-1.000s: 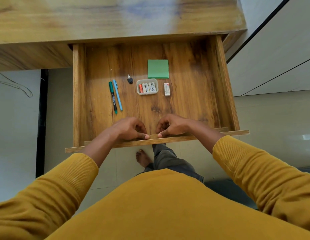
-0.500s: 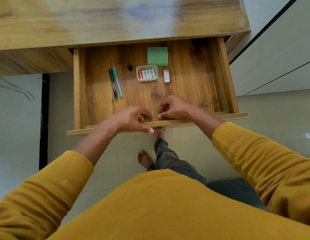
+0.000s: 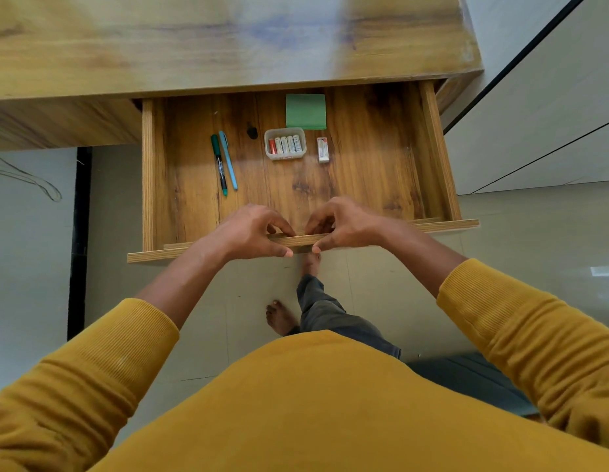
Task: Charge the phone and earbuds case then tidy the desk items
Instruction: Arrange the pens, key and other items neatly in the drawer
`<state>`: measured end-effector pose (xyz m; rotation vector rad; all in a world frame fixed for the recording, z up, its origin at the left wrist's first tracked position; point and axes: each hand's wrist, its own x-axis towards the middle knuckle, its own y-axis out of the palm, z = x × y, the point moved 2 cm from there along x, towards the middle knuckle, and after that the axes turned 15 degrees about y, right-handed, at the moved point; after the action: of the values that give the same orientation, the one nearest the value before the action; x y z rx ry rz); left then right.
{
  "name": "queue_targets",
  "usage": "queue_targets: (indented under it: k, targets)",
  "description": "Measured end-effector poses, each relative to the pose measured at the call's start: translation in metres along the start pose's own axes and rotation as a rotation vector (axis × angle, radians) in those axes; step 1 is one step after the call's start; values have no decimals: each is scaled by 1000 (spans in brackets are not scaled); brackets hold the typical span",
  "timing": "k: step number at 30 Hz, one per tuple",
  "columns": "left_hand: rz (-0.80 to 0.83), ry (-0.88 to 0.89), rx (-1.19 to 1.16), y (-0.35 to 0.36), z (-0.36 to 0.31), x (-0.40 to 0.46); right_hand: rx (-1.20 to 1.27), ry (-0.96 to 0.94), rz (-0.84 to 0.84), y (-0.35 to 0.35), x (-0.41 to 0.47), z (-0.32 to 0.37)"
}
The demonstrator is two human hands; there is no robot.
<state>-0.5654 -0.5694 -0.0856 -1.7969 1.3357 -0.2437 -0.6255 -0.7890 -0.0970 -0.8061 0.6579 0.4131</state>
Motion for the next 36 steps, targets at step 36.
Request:
queue_targets:
  k: [36]
  targets:
    - [-259, -255, 512, -85, 14, 63, -509, 130, -672, -81, 40, 65]
